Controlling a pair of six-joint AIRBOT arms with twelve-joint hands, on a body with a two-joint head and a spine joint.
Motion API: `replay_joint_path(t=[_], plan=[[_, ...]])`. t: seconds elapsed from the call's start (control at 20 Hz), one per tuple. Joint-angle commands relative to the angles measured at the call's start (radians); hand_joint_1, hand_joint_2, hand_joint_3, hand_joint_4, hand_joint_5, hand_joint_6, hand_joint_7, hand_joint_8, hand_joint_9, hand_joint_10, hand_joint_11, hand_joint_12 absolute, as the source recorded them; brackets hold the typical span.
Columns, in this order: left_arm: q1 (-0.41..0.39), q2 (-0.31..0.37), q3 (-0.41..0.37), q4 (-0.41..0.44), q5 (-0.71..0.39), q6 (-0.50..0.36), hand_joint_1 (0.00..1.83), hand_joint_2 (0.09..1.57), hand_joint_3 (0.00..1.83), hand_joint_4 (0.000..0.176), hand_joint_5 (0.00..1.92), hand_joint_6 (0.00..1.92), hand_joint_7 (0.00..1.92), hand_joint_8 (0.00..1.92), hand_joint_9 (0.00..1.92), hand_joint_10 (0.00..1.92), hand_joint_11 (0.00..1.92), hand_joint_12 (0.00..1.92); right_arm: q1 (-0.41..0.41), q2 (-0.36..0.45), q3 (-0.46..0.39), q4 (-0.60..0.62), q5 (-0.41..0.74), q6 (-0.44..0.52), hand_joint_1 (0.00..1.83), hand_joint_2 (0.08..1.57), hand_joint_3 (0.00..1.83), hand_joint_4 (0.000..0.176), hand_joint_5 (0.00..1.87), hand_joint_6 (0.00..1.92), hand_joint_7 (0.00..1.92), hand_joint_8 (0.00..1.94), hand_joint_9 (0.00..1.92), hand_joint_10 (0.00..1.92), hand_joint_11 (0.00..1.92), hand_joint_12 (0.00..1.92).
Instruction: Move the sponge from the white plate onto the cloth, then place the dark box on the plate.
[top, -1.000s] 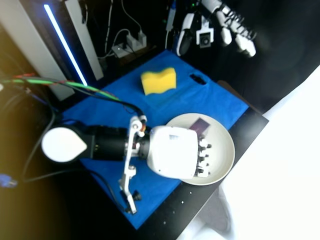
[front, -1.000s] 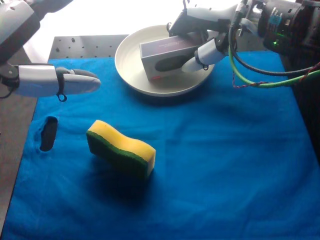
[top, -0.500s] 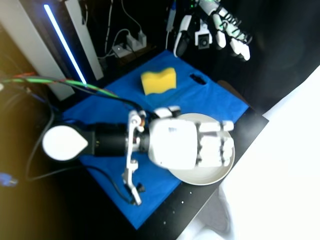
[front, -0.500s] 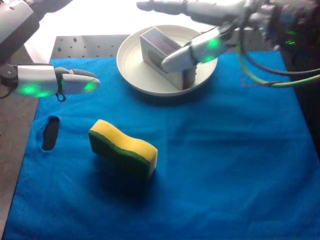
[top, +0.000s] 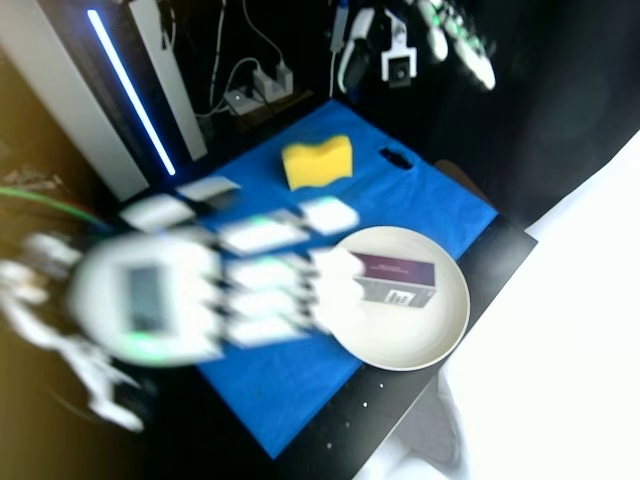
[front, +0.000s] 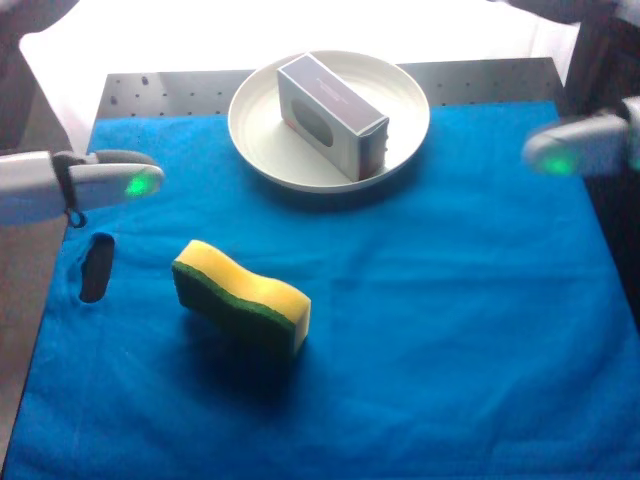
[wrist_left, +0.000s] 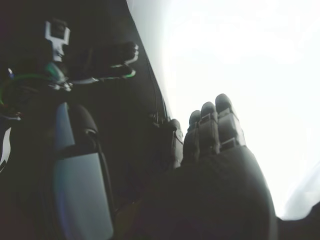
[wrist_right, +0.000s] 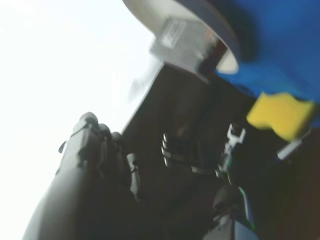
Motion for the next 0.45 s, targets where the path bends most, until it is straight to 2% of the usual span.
replay_joint_path(t=[0.0, 0.05, 0.1, 0.15, 0.2, 0.25, 0.3, 0.35, 0.4], plan=[[0.01, 0.005, -0.007, -0.033, -0.191, -0.004, 0.68, 0.91, 0.01, 0.127, 0.12, 0.0, 0.14, 0.01, 0.13, 0.0, 0.0, 0.31, -0.039, 0.022, -0.029, 0.125, 0.207, -0.023, 0.55, 0.93, 0.02, 0.169, 0.12, 0.01, 0.15, 0.01, 0.01, 0.0, 0.0, 0.0], [0.035, 0.005, -0.018, -0.051, -0.224, -0.004, 0.63, 0.9, 0.0, 0.121, 0.12, 0.0, 0.15, 0.0, 0.13, 0.0, 0.0, 0.35, -0.102, 0.041, -0.063, 0.188, 0.271, -0.04, 0.55, 0.96, 0.01, 0.173, 0.11, 0.0, 0.17, 0.0, 0.03, 0.01, 0.0, 0.0], [0.059, 0.004, -0.027, -0.067, -0.256, -0.004, 0.58, 0.88, 0.0, 0.12, 0.14, 0.0, 0.16, 0.0, 0.15, 0.01, 0.0, 0.52, -0.167, 0.05, -0.086, 0.252, 0.335, -0.041, 0.55, 0.93, 0.0, 0.174, 0.12, 0.0, 0.22, 0.0, 0.08, 0.01, 0.0, 0.0], [0.073, 0.002, -0.032, -0.079, -0.275, -0.004, 0.56, 0.9, 0.0, 0.11, 0.14, 0.0, 0.16, 0.0, 0.16, 0.0, 0.0, 0.6, -0.202, 0.05, -0.095, 0.289, 0.367, -0.041, 0.56, 0.92, 0.0, 0.145, 0.13, 0.0, 0.23, 0.0, 0.1, 0.01, 0.0, 0.0], [0.085, -0.001, -0.036, -0.093, -0.292, -0.004, 0.52, 0.92, 0.01, 0.097, 0.13, 0.0, 0.16, 0.0, 0.18, 0.0, 0.0, 0.67, -0.234, 0.05, -0.103, 0.323, 0.387, -0.041, 0.54, 0.95, 0.01, 0.124, 0.18, 0.02, 0.23, 0.0, 0.09, 0.0, 0.0, 0.0], [0.095, -0.004, -0.038, -0.102, -0.301, -0.004, 0.5, 0.93, 0.01, 0.099, 0.12, 0.0, 0.15, 0.0, 0.17, 0.0, 0.0, 0.63, -0.249, 0.05, -0.105, 0.338, 0.396, -0.041, 0.54, 0.96, 0.01, 0.142, 0.2, 0.02, 0.24, 0.01, 0.09, 0.0, 0.0, 0.0], [0.11, -0.007, -0.04, -0.116, -0.316, -0.006, 0.42, 0.95, 0.01, 0.096, 0.11, 0.0, 0.14, 0.0, 0.18, 0.0, 0.0, 0.71, -0.265, 0.05, -0.111, 0.355, 0.406, -0.041, 0.55, 0.94, 0.0, 0.159, 0.21, 0.02, 0.25, 0.01, 0.1, 0.0, 0.0, 0.0], [0.121, -0.007, -0.042, -0.123, -0.327, -0.011, 0.41, 0.95, 0.01, 0.096, 0.11, 0.0, 0.14, 0.0, 0.18, 0.0, 0.0, 0.74, -0.272, 0.05, -0.115, 0.36, 0.415, -0.041, 0.56, 0.94, 0.0, 0.162, 0.21, 0.02, 0.25, 0.01, 0.1, 0.0, 0.0, 0.0], [0.129, -0.008, -0.044, -0.128, -0.34, -0.018, 0.38, 0.96, 0.01, 0.08, 0.09, 0.0, 0.14, 0.0, 0.19, 0.0, 0.0, 0.81, -0.275, 0.05, -0.121, 0.363, 0.427, -0.041, 0.58, 0.93, 0.0, 0.164, 0.19, 0.01, 0.26, 0.01, 0.1, 0.0, 0.0, 0.0]])
